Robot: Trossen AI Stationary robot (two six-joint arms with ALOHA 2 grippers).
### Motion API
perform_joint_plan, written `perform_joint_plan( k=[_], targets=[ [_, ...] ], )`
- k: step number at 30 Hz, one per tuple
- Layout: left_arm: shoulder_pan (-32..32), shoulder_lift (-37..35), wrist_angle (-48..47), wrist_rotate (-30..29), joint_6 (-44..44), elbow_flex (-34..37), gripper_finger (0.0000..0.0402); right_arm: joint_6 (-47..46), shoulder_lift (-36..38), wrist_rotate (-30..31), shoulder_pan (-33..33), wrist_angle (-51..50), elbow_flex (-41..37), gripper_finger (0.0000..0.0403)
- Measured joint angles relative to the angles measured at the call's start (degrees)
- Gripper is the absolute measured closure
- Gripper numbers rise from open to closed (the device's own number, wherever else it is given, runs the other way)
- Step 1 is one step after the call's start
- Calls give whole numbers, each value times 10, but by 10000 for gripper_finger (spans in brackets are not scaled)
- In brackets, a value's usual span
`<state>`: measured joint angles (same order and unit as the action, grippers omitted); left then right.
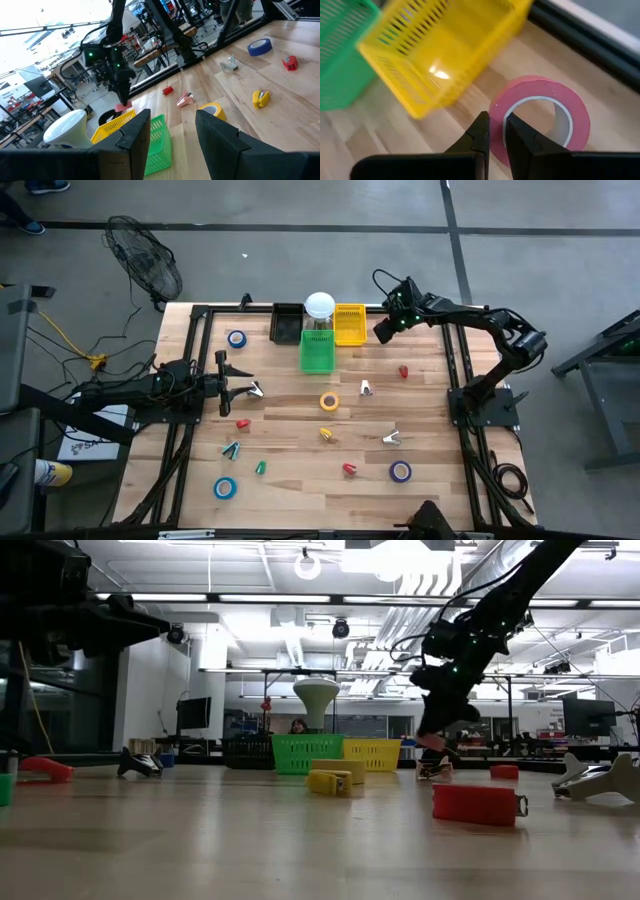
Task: Pick and place Stapler, Stapler remover, tape
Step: Put the pink tape into the yellow bin
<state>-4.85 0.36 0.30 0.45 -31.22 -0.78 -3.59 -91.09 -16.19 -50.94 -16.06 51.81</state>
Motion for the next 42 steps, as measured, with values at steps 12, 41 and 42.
perform_joint_plan(
  k=[12,41,42],
  targets=[
    [0,0,0,0,0,0,247,15,0,-86,0,126,0,373],
    [0,0,0,0,0,0,247,86,-125,18,69,-123,255,374],
    [0,0,0,0,0,0,247,102,-137,16,70,-133,270,374]
  ],
)
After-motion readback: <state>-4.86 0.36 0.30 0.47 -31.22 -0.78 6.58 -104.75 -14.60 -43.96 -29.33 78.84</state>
